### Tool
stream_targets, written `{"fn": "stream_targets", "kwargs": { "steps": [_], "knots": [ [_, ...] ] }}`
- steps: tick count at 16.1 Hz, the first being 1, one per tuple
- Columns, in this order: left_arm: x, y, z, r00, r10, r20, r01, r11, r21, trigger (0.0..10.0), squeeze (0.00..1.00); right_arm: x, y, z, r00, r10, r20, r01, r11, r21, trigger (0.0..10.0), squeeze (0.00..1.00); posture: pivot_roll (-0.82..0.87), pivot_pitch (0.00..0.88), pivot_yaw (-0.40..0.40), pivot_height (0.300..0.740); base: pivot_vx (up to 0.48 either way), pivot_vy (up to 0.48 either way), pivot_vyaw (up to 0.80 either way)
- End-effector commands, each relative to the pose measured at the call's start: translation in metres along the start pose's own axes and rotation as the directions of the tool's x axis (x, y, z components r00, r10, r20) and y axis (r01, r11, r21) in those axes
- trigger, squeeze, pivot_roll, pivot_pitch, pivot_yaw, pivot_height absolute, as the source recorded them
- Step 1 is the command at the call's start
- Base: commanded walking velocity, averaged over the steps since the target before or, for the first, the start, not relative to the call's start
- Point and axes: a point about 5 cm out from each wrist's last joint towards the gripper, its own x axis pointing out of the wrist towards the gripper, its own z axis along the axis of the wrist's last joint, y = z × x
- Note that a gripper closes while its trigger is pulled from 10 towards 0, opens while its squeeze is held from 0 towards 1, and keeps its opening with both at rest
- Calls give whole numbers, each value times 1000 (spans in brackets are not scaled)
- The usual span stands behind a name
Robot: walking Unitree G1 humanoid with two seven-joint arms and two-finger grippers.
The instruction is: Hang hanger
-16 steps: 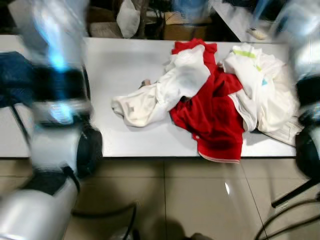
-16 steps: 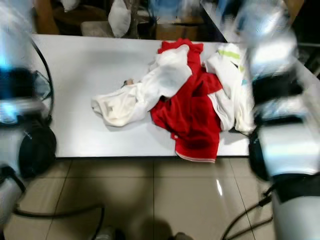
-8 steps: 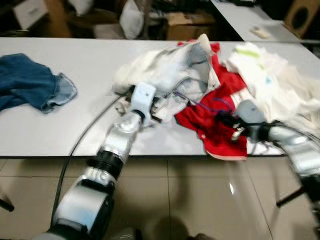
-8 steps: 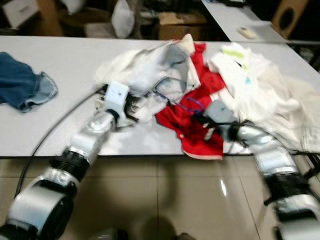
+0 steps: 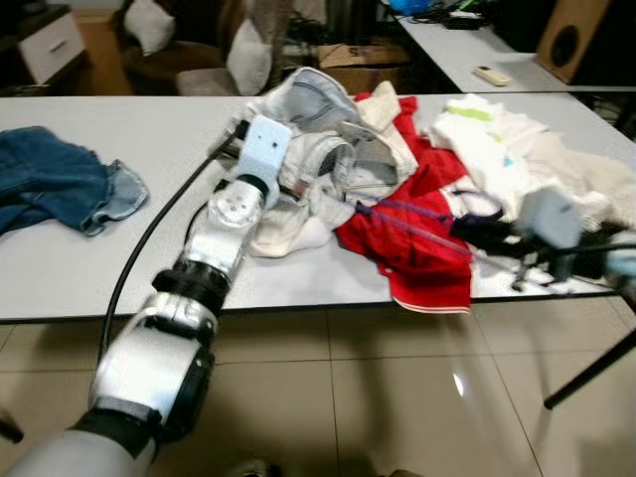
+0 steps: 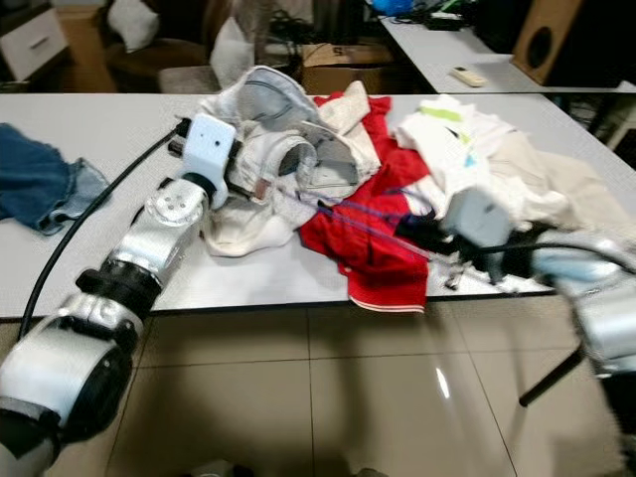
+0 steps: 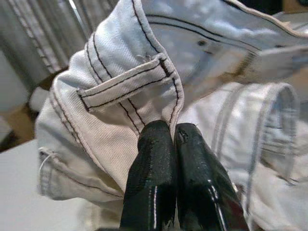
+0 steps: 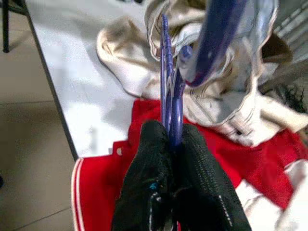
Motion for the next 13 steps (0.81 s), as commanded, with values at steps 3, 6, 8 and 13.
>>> {"fn": "stream_targets", "kwargs": {
  "steps": [3, 6, 8, 13],
  "knots": [
    [-7, 4, -19, 989, -137, -50, 140, 987, 74, 10000, 0, -33, -16, 47, 989, -11, 144, 11, 1000, 1, 10000, 0, -154, 0, 51, 740, 0, 0, 0],
    [-30, -3, -47, 888, -433, -156, 459, 857, 236, 10000, 1000, -47, -24, 59, 969, -142, 204, 135, 990, 50, 10000, 0, -160, 0, 60, 740, 0, 0, 0],
    [-48, 2, -63, 830, -516, -210, 556, 796, 241, 10000, 1000, -45, -22, 55, 948, -237, 213, 213, 968, 130, 10000, 0, -155, 0, 58, 740, 0, 0, 0],
    [-94, 32, -58, 758, -645, -100, 651, 740, 169, 10000, 1000, -20, -14, 28, 872, -482, 85, 429, 836, 343, 10000, 0, -152, 0, 60, 740, 0, 0, 0]
  ]
}}
